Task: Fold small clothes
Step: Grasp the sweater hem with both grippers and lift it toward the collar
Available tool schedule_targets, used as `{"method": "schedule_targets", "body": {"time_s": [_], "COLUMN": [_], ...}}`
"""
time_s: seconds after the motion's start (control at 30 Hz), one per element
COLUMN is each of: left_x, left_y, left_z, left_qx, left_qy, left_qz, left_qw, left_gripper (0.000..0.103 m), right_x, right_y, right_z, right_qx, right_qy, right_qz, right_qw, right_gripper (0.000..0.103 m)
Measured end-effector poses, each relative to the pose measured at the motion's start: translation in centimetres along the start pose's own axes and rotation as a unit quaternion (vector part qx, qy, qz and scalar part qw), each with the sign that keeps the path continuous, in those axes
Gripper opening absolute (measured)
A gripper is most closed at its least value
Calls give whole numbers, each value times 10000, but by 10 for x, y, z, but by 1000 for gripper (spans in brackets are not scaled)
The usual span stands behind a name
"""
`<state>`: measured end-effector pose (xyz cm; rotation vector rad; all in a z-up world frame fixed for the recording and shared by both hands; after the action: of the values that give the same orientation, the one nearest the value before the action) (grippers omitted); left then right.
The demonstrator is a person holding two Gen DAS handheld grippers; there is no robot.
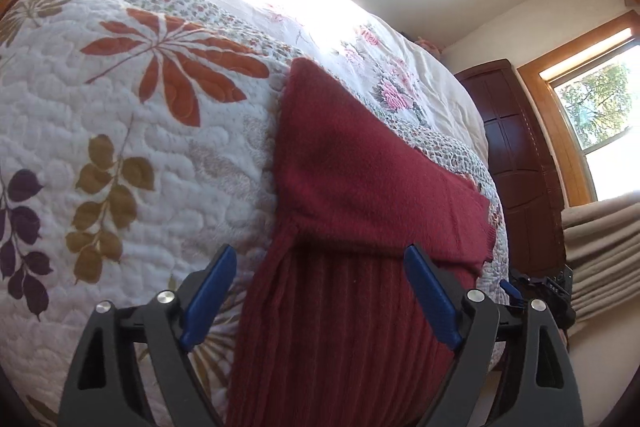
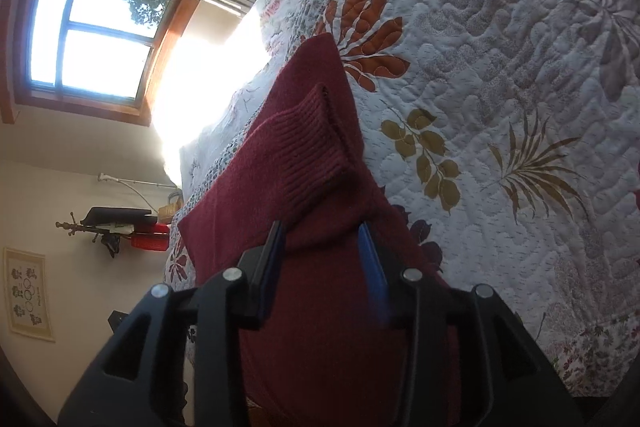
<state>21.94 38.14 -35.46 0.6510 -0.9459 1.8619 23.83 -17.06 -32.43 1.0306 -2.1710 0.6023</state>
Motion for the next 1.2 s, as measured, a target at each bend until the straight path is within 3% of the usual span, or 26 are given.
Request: {"method": "schedule_targets", "body": {"time_s": [0.13,0.3,0.5,0.6,0.73,0.8,0.87,0.93,1.0,1.1,1.2], "left_x": [23,32,-10,-29,-37,-33,-29,-25,-16,11,47], "left_y": [71,165,246,272,276,268,268,271,274,268,257], "left_z": [-36,-60,-88,-96,-100,-98,-97,-93,-85,-57,-23], "left_qx": [237,548,1099,1287,1472,1540,1503,1511,1626,1860,2051], "left_qy": [153,390,380,399,519,731,741,755,927,1533,2213], "left_qz": [-432,-909,-1277,-1449,-1450,-1320,-1335,-1358,-1313,-1040,-658], "left_qw": [9987,9936,9850,9802,9770,9765,9768,9762,9735,9649,9511], "left_gripper": [88,88,88,88,86,66,27,9,7,7,7], "right_x": [19,32,37,42,55,61,63,62,58,51,44], "right_y": [50,103,140,155,172,181,189,198,206,220,235], "right_z": [29,60,92,107,131,142,153,163,172,185,194], "right_qx": [-90,-320,-249,-74,-86,-115,-161,-218,-275,-408,-729], "right_qy": [384,555,619,589,524,451,362,252,197,58,-256], "right_qz": [7,-198,-669,-898,-940,-978,-1034,-1112,-1181,-1281,-1368], "right_qw": [9992,9978,9955,9942,9942,9941,9939,9932,9924,9909,9876], "right_gripper": [54,58,60,60,64,67,70,72,73,74,76]}}
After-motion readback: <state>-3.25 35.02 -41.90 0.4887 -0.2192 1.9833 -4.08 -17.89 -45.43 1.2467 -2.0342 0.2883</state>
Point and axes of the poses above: each gripper's, at about its wrist camera, not at the fingertips, and x roughly against the way its jaws point, z to its right, y to its underside, the point moved 9 cm from there along -x, roughly the way its jaws point, and after that the axes turned 1 degree about z, right-handed, at the moved point
